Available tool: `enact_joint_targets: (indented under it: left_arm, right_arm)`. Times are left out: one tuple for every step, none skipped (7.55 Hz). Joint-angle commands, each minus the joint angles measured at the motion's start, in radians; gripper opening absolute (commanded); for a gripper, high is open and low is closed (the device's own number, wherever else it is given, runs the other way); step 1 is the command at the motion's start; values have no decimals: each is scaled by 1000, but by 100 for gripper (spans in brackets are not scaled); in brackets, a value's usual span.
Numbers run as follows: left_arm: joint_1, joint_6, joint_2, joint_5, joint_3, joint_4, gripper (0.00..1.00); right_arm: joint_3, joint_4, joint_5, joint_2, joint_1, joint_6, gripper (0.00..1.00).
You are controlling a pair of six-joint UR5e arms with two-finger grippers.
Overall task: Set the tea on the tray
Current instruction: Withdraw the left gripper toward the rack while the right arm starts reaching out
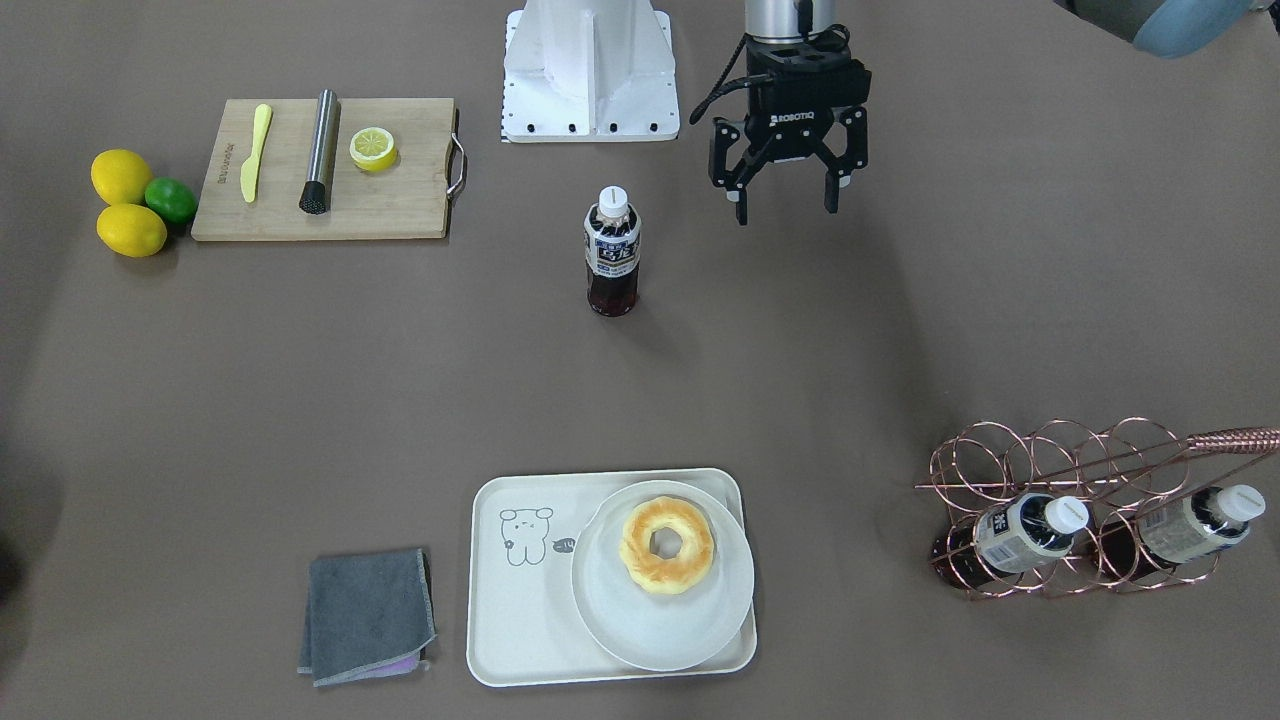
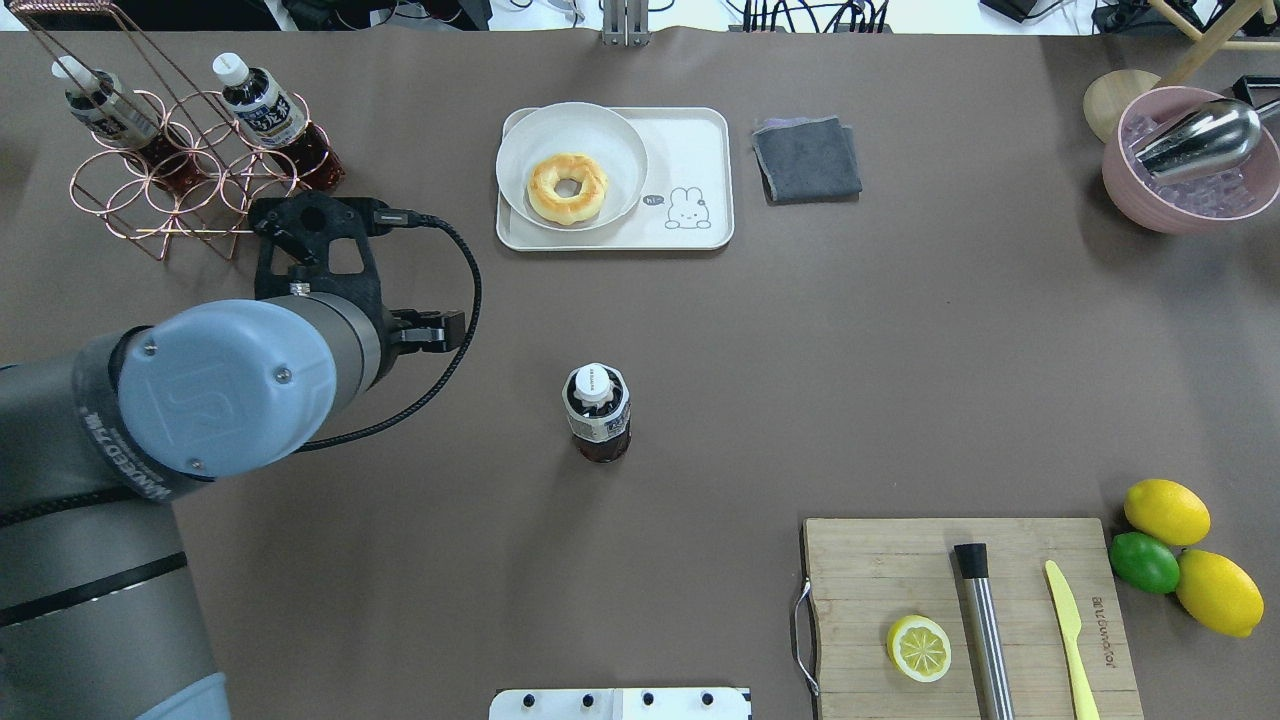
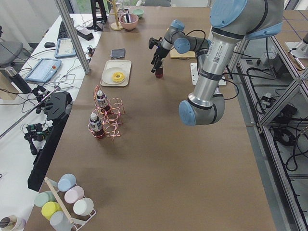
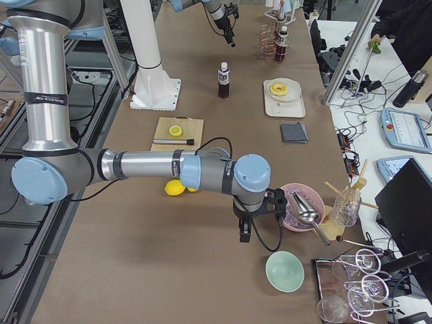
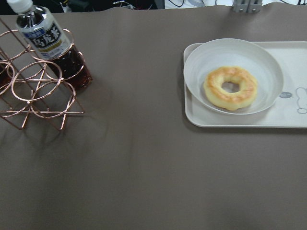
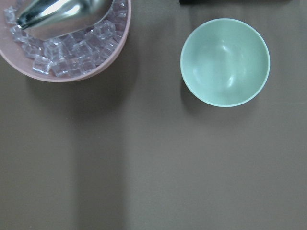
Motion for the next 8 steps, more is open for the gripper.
enact_joint_targets:
  left_arm:
    - [-138, 166, 130, -191, -65, -2, 97]
    - [-223, 289, 181, -297, -67, -2, 97]
    - [-331, 372, 230, -389, -64, -3, 97]
    - [-420, 478, 277, -442, -58, -5, 97]
    - [-509, 613, 332, -482, -55, -6, 97]
    - [-630, 790, 389, -567, -37, -6, 97]
    - [-754, 948, 409, -661, 15, -5, 97]
    - [-874, 1093, 416, -731, 90, -6, 97]
  right_arm:
    - [82, -8, 59, -1, -8, 47, 100]
    - [114, -7, 60, -1, -40, 91, 100]
    - [159, -8, 60, 0, -87, 148, 100]
    - [225, -8, 55, 5, -153, 259, 100]
    - [291, -7, 58, 8, -225, 357, 100]
    - [341, -6, 52, 32, -297, 483, 100]
    - [383, -6, 47, 51, -363, 572, 100]
    - [418, -6, 43, 81, -426, 651, 100]
